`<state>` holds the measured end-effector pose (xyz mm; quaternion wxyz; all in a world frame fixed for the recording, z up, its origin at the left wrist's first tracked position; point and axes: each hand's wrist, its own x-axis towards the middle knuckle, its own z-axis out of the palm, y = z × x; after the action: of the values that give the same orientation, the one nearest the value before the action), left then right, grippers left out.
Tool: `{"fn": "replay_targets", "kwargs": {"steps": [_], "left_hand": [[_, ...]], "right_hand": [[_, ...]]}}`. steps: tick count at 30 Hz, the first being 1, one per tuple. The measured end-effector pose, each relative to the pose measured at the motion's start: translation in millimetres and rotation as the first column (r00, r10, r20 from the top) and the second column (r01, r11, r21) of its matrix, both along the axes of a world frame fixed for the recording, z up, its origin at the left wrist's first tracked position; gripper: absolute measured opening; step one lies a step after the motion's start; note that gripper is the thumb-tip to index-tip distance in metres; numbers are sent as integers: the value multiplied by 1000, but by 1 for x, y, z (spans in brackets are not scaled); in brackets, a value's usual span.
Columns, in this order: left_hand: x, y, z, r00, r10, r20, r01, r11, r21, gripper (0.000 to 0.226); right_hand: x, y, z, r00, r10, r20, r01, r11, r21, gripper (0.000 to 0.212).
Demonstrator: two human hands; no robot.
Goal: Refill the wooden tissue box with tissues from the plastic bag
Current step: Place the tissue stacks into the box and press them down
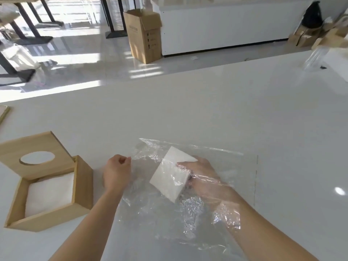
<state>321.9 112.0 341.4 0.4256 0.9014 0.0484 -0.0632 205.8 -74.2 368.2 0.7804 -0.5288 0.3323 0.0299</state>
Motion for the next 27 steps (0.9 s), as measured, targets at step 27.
{"fn": "replay_targets", "kwargs": {"steps": [27], "left_hand": [[-16,-5,11,998,-54,42,50,994,97,46]], "right_hand": [[-175,-101,62,745,-626,232,651,758,-46,17]]}}
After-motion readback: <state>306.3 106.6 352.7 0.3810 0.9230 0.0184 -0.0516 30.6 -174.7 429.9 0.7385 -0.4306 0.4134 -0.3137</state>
